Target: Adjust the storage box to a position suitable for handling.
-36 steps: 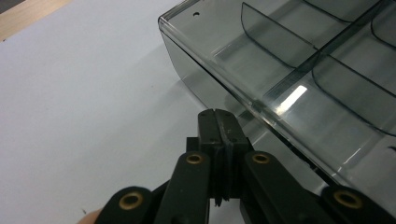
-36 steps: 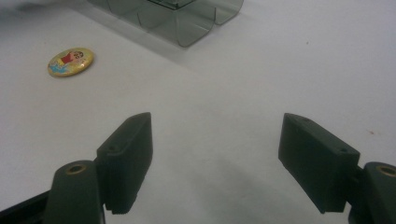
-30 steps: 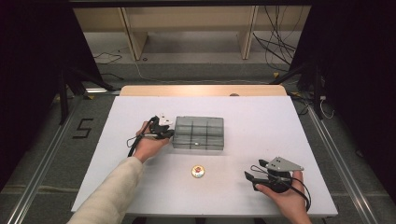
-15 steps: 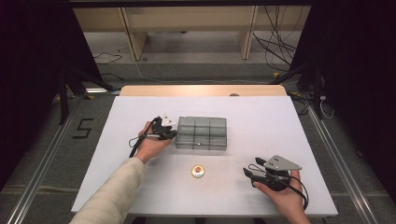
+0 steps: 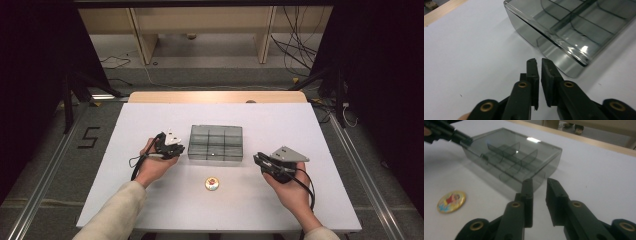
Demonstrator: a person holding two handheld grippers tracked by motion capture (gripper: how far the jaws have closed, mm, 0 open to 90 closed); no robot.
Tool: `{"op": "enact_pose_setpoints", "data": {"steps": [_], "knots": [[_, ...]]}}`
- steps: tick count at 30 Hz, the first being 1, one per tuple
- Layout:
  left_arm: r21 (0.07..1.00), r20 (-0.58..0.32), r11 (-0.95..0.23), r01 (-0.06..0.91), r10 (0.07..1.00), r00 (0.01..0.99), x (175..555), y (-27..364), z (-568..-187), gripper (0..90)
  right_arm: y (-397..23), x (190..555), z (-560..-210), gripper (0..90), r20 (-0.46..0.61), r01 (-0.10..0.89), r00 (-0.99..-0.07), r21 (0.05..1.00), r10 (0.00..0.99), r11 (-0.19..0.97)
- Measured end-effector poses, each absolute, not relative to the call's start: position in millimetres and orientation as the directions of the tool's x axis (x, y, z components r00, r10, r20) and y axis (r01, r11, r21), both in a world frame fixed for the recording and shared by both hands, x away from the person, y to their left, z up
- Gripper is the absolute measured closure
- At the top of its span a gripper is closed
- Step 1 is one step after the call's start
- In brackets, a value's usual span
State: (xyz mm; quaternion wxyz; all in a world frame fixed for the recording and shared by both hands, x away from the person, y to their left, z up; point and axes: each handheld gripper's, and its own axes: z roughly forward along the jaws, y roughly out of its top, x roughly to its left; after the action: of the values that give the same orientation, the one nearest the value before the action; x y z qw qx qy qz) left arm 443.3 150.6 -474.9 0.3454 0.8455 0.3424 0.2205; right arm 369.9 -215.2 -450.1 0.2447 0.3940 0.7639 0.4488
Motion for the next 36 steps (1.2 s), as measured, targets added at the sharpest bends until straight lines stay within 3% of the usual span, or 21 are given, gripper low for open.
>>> {"op": "enact_pose_setpoints", "data": {"steps": [4,12,17,19,21,36], "knots": [[0.761,0.105,-0.49,0.425,0.74,0.665,426,156,-472,75.5,-202,393,-445,90.0,-0.004,0.405,-0.557,0.872,0.83,0.276],[0.786,0.048,-0.446,0.428,0.734,0.677,406,161,-478,61.2,-177,437,-438,90.0,0.029,0.47,-0.546,0.838,0.837,0.278],[0.771,0.069,-0.474,0.425,0.726,0.684,405,159,-482,69.6,-155,468,-429,90.0,0.015,0.49,-0.556,0.814,0.831,0.313],[0.765,0.068,-0.475,0.435,0.731,0.679,404,157,-482,83.9,-141,485,-423,90.0,-0.004,0.497,-0.564,0.797,0.826,0.344],[0.767,0.065,-0.469,0.438,0.736,0.674,404,157,-482,89.2,-132,497,-420,90.0,-0.011,0.508,-0.563,0.784,0.827,0.356],[0.766,0.064,-0.453,0.456,0.76,0.647,417,150,-490,89.5,-90,555,-430,90.0,-0.036,0.615,-0.534,0.669,0.845,0.417]]}}
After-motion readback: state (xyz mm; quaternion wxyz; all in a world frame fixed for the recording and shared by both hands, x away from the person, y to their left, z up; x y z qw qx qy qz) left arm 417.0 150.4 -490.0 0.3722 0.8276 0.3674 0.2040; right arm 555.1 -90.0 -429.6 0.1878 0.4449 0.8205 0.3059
